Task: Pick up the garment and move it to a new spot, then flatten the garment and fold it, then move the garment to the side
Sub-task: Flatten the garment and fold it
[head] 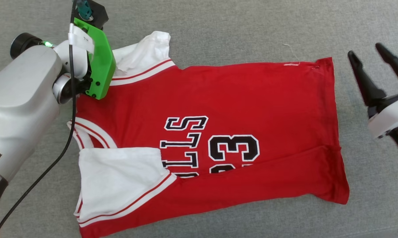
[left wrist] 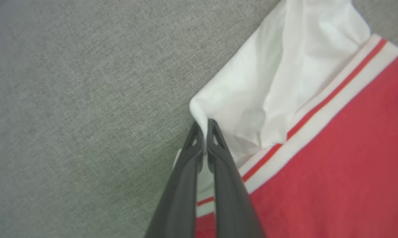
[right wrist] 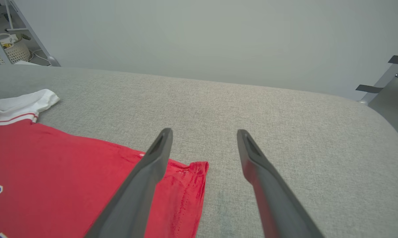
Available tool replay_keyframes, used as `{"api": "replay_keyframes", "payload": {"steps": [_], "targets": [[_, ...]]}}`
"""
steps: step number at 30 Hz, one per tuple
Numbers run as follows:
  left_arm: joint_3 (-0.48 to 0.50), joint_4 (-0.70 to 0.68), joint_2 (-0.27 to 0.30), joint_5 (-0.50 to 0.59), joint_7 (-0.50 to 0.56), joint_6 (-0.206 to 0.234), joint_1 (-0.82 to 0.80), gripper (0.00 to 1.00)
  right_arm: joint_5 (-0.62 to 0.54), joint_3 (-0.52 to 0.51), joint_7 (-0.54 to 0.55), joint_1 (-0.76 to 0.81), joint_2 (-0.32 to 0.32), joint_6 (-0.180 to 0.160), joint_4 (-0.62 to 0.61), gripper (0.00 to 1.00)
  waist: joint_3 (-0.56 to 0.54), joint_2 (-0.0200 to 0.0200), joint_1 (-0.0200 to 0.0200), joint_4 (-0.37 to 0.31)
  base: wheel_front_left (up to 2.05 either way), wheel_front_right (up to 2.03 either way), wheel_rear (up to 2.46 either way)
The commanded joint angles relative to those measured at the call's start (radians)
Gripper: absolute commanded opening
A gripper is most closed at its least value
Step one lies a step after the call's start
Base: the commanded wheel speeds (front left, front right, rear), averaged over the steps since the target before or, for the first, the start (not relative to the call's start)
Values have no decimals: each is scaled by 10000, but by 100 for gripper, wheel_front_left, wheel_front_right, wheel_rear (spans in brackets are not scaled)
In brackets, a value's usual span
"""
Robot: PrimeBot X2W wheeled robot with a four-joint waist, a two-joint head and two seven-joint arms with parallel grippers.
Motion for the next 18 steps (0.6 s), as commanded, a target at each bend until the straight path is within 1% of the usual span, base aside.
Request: {"api": "replay_keyframes", "payload": {"steps": [1, 6, 10, 14, 18], "targets": [[-158, -47, 51, -75, -209, 28, 226, 0, 172, 50, 331, -350, -275, -7, -50, 100, -260, 0, -1, 255, 0, 0, 0], [-377, -908, 157, -135, -1178, 28, 102, 0, 1090, 799, 2742, -1052, -1487, -7, 116, 100, -510, 0, -1, 671, 0, 0, 0], [-569, -1585, 237, -97, -1682, 28, 96, 0, 1799, 1345, 4629, -1637, -2214, -7, 338, 100, -510, 0, -1, 981, 0, 0, 0], [-637, -2047, 263, -31, -2011, 28, 82, 0, 2285, 1869, 6168, -2225, -2565, -7, 828, 100, -388, 0, -1, 1257, 0, 0, 0], [-614, -2376, 216, 35, -2240, 40, 49, 0, 2327, 2246, 6936, -2776, -2514, -7, 1569, 100, -215, 0, -1, 1507, 0, 0, 0]]}}
